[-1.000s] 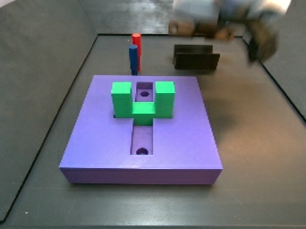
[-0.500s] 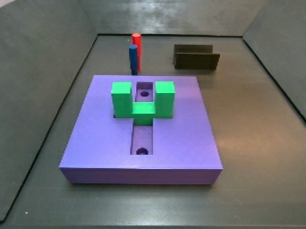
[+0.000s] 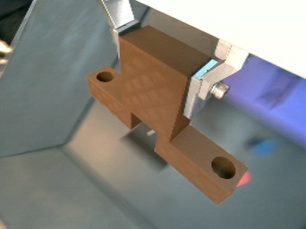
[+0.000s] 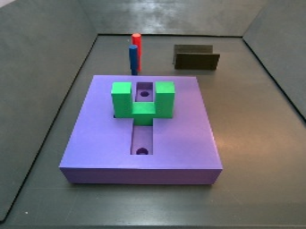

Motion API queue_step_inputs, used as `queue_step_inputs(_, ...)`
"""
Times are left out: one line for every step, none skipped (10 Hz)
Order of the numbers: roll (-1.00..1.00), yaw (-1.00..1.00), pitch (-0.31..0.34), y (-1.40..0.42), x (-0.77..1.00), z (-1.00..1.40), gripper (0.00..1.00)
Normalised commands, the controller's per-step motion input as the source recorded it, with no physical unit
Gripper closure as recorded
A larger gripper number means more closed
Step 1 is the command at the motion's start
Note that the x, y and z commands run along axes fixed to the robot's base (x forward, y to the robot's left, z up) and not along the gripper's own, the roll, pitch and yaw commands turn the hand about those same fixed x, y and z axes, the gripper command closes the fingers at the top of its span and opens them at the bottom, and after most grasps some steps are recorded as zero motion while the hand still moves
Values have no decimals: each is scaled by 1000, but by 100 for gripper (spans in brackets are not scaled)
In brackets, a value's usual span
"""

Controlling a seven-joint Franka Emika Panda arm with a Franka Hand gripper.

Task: Pick up the brown object. Move up. Place the brown object on the fixture. Regrasp the brown object. Move to above the board. Insert the brown object.
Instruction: Move to above the board.

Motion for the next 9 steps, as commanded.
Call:
queue_step_inputs(-1000,110,-24,-1400,-1136,258,100)
queue_step_inputs(-1000,108,-41,-1400,-1124,274,100)
queue_step_inputs(-1000,109,-59,-1400,-1159,258,100)
queue_step_inputs(-1000,106,-84,-557,-509,94,100)
queue_step_inputs(-1000,103,-96,-207,-233,27,100)
queue_step_inputs(-1000,68,-78,-55,-94,12,100)
queue_step_inputs(-943,58,-83,-46,-83,23,100)
queue_step_inputs(-536,23,-84,-5,-75,-8,100)
queue_step_inputs(-330,10,-78,14,-62,2,100)
